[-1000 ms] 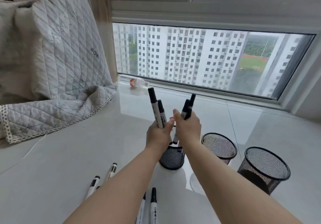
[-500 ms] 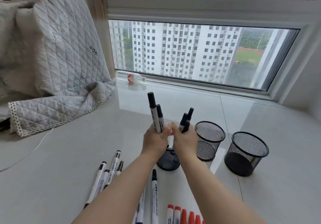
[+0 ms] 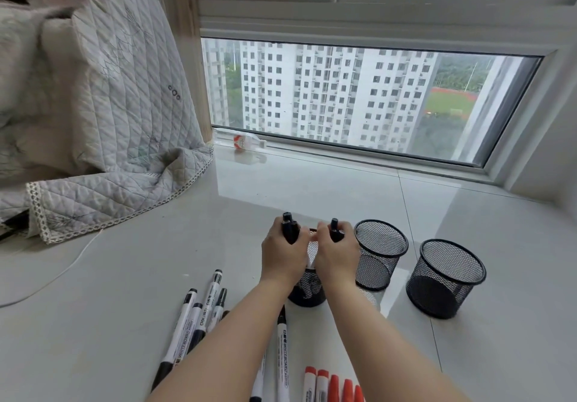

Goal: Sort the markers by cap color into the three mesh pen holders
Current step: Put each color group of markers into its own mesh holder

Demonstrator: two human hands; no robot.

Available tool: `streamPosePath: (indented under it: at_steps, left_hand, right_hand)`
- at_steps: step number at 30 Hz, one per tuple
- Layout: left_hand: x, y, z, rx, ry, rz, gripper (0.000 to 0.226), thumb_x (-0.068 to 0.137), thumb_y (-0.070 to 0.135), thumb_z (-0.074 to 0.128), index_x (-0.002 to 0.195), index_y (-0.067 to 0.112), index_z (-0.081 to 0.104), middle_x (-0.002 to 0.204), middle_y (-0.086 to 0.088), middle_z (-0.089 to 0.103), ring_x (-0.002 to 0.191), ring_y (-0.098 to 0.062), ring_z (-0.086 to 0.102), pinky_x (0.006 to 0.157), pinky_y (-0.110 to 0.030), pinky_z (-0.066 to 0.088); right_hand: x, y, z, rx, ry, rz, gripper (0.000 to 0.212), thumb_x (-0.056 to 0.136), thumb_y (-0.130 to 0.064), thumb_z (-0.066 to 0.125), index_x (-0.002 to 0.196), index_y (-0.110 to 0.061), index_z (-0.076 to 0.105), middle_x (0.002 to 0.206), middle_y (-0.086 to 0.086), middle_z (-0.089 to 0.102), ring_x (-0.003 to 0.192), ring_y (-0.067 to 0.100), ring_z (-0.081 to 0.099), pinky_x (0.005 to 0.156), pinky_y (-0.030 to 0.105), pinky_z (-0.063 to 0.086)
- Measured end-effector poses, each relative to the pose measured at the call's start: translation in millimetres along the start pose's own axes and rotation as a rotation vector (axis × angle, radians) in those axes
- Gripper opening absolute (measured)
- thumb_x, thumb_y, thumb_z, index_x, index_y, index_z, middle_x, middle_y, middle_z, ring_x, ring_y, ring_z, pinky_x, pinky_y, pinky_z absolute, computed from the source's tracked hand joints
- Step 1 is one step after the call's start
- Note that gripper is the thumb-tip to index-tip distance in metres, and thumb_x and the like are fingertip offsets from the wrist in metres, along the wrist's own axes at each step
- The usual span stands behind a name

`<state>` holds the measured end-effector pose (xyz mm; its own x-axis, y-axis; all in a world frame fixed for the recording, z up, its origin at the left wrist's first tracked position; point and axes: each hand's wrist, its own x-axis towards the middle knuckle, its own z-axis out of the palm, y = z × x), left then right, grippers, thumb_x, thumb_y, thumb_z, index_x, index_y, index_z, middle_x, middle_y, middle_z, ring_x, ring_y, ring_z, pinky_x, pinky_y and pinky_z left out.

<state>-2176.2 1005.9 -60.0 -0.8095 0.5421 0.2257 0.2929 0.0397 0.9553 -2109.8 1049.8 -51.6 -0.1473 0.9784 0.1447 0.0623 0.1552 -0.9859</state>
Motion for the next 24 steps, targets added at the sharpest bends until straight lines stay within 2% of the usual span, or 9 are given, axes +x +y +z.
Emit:
streamPosePath:
  at_steps: [2, 5, 7, 9, 11, 14, 17, 20, 24]
  left_hand:
    - [1.1, 1.8, -1.7, 0.037, -0.004, -0.009, 0.015, 0.085, 0.026, 0.061, 0.082, 0.013, 0.053, 0.084, 0.000, 0.055, 0.073, -0.013, 0.052, 0.059, -0.010, 0.034]
    - [0.6, 6.4, -7.7, 0.046, -0.079, -0.040, 0.019, 0.086, 0.031, 0.060, 0.091, 0.014, 0.054, 0.096, -0.003, 0.057, 0.085, -0.017, 0.055, 0.071, -0.021, 0.036]
    - [-1.7, 11.0, -18.3, 0.034, -0.114, -0.048, 0.019, 0.087, 0.033, 0.059, 0.099, 0.020, 0.050, 0.105, 0.000, 0.057, 0.092, -0.014, 0.055, 0.076, -0.021, 0.036]
    - [-5.2, 15.1, -34.4, -0.015, -0.113, -0.057, 0.023, 0.090, 0.032, 0.056, 0.109, 0.022, 0.048, 0.114, 0.004, 0.052, 0.095, -0.008, 0.052, 0.075, -0.015, 0.035]
    - [-11.2, 15.1, -55.1, -0.007, -0.089, -0.064, 0.027, 0.094, 0.030, 0.050, 0.117, 0.017, 0.048, 0.116, 0.005, 0.049, 0.095, -0.006, 0.048, 0.076, -0.016, 0.033]
    - [-23.8, 4.3, -92.1, 0.105, -0.044, -0.049, 0.026, 0.096, 0.029, 0.045, 0.117, 0.014, 0.050, 0.115, 0.003, 0.051, 0.095, -0.007, 0.047, 0.079, -0.019, 0.032]
    - [-38.5, -13.0, -128.6, 0.252, -0.021, -0.046, 0.021, 0.095, 0.027, 0.046, 0.112, 0.016, 0.052, 0.113, 0.000, 0.055, 0.094, -0.011, 0.051, 0.080, -0.023, 0.036]
    - [-52.3, -31.2, -156.1, 0.445, -0.019, -0.083, 0.022, 0.091, 0.024, 0.052, 0.111, 0.016, 0.054, 0.112, -0.002, 0.054, 0.097, -0.014, 0.052, 0.084, -0.025, 0.039]
    - [-66.5, -50.7, -173.9, 0.662, -0.053, -0.172, 0.031, 0.089, 0.032, 0.053, 0.115, 0.015, 0.052, 0.119, -0.007, 0.050, 0.111, -0.024, 0.048, 0.094, -0.033, 0.040]
  right_hand:
    - [0.0, -2.0, -1.3, -0.018, -0.026, -0.005, 0.014, 0.087, -0.028, 0.057, 0.075, -0.026, 0.050, 0.077, 0.000, 0.069, 0.068, 0.010, 0.059, 0.055, 0.006, 0.037]
    - [3.0, -8.8, -6.8, -0.074, -0.145, 0.014, 0.015, 0.086, -0.037, 0.057, 0.078, -0.027, 0.050, 0.083, 0.002, 0.069, 0.078, 0.018, 0.061, 0.064, 0.025, 0.040]
    - [3.6, -15.2, -13.1, -0.063, -0.199, 0.045, 0.018, 0.086, -0.041, 0.056, 0.086, -0.024, 0.051, 0.092, 0.003, 0.067, 0.086, 0.020, 0.061, 0.072, 0.031, 0.046]
    - [-0.1, -22.5, -20.5, -0.080, -0.182, 0.022, 0.023, 0.087, -0.041, 0.055, 0.098, -0.022, 0.049, 0.103, -0.002, 0.060, 0.099, 0.020, 0.058, 0.086, 0.037, 0.046]
    - [-10.8, -27.4, -27.1, -0.193, -0.088, -0.125, 0.028, 0.087, -0.037, 0.055, 0.109, -0.021, 0.049, 0.110, -0.007, 0.051, 0.108, 0.013, 0.048, 0.091, 0.032, 0.038]
    - [-40.1, -33.1, -33.3, -0.261, 0.043, -0.398, 0.025, 0.085, -0.023, 0.059, 0.108, -0.015, 0.053, 0.101, -0.007, 0.049, 0.099, 0.013, 0.044, 0.086, 0.027, 0.033]
    - [-74.3, -28.1, -33.9, -0.315, 0.012, -0.518, 0.015, 0.082, -0.014, 0.057, 0.096, -0.013, 0.056, 0.081, -0.007, 0.052, 0.083, 0.015, 0.046, 0.071, 0.023, 0.029]
    - [-99.7, -13.7, -31.7, -0.358, -0.178, -0.362, 0.012, 0.083, -0.013, 0.056, 0.091, -0.022, 0.052, 0.076, -0.013, 0.050, 0.080, 0.013, 0.049, 0.063, 0.019, 0.031]
    - [-120.5, 8.4, -30.3, -0.550, -0.331, -0.176, 0.017, 0.086, -0.019, 0.052, 0.102, -0.019, 0.053, 0.095, -0.003, 0.055, 0.096, 0.019, 0.053, 0.078, 0.030, 0.043]
